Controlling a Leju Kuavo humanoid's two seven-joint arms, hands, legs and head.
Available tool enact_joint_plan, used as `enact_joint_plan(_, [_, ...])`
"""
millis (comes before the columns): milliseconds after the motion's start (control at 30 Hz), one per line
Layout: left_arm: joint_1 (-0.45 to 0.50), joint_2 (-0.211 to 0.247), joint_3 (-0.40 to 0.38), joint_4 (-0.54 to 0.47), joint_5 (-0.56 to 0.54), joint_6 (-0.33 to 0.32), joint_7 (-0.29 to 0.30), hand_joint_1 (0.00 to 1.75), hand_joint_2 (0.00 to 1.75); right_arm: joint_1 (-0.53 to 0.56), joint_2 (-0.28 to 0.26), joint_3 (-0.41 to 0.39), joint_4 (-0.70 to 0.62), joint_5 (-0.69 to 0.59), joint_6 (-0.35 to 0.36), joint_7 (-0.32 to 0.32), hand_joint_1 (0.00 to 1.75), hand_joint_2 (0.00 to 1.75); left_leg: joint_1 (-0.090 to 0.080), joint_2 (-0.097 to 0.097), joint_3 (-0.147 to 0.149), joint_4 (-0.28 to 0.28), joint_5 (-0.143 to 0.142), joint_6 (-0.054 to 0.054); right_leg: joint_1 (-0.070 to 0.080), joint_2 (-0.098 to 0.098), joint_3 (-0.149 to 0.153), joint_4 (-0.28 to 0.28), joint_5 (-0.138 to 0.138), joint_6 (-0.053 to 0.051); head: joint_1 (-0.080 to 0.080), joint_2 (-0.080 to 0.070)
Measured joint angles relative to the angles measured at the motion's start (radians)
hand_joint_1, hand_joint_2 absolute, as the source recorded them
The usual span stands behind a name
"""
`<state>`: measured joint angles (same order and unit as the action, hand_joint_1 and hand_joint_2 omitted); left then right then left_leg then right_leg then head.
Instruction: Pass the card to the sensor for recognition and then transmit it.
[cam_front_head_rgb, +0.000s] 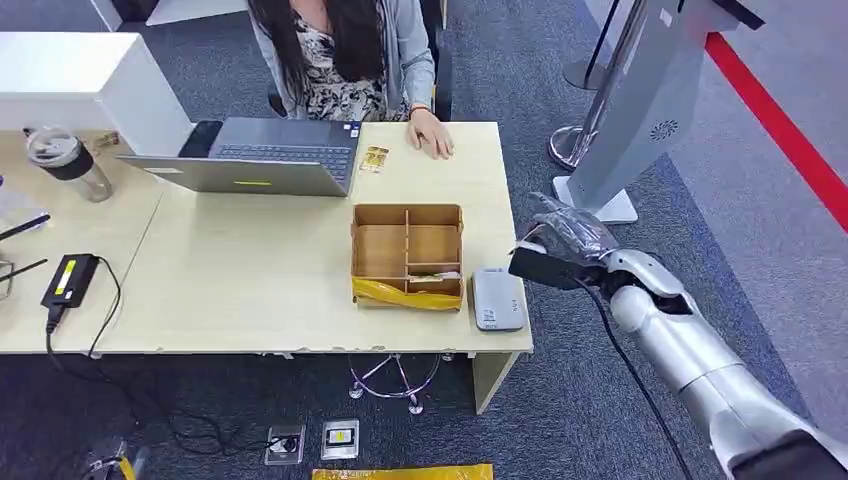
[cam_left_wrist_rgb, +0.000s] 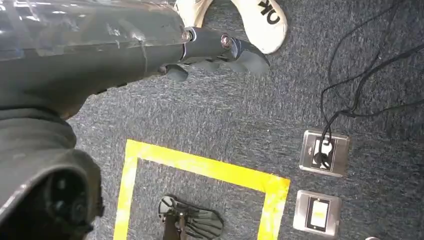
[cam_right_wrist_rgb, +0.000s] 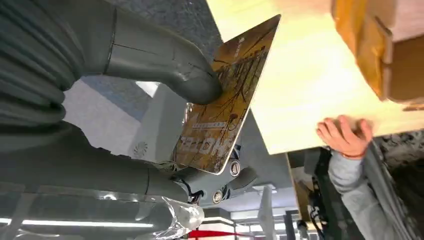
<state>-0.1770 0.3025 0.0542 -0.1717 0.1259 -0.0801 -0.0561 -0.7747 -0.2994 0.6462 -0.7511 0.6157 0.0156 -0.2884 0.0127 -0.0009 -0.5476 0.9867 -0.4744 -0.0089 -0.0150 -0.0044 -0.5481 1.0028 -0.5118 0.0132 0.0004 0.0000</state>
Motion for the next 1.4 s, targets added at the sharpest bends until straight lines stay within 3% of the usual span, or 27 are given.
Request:
enact_joint_plan(300, [-0.001,-0.003,0.000,0.000,0.002,0.000,0.000,0.00,0.00,-0.042,0.036,0.012,0.085,-0.002,-0.010,-0.021,1.75,1.75,0.000,0.000,0.000,0.000,0.000,0.000,0.000,-0.001,0.000,0.000,0.000,0.000,0.000,0.000])
enact_joint_plan(800, [0.061,-0.011,0.000,0.003,0.021,0.039,-0.036,0.00,0.00,-0.039,0.029,0.011,0.152,-0.041,-0.021,-0.047,1.75,1.75,0.000,0.001,-0.001,0.000,0.000,0.000,0.000,0.000,-0.001,0.000,0.000,0.000,0.000,0.000])
enact_joint_plan(1167, [0.061,-0.011,0.000,0.005,0.029,0.038,-0.036,0.00,0.00,0.070,0.026,0.013,0.095,-0.061,0.012,0.020,1.75,1.75,0.000,0.001,-0.001,0.000,0.000,0.000,0.000,0.000,-0.001,0.000,0.000,0.000,0.000,0.000])
enact_joint_plan(1400, [0.061,-0.011,0.000,0.005,0.036,0.039,-0.036,0.00,0.00,0.077,0.029,0.013,0.090,-0.082,0.021,0.011,1.75,1.75,0.000,0.001,-0.001,0.000,0.000,0.000,0.000,0.000,-0.001,0.000,0.000,0.000,0.000,0.000])
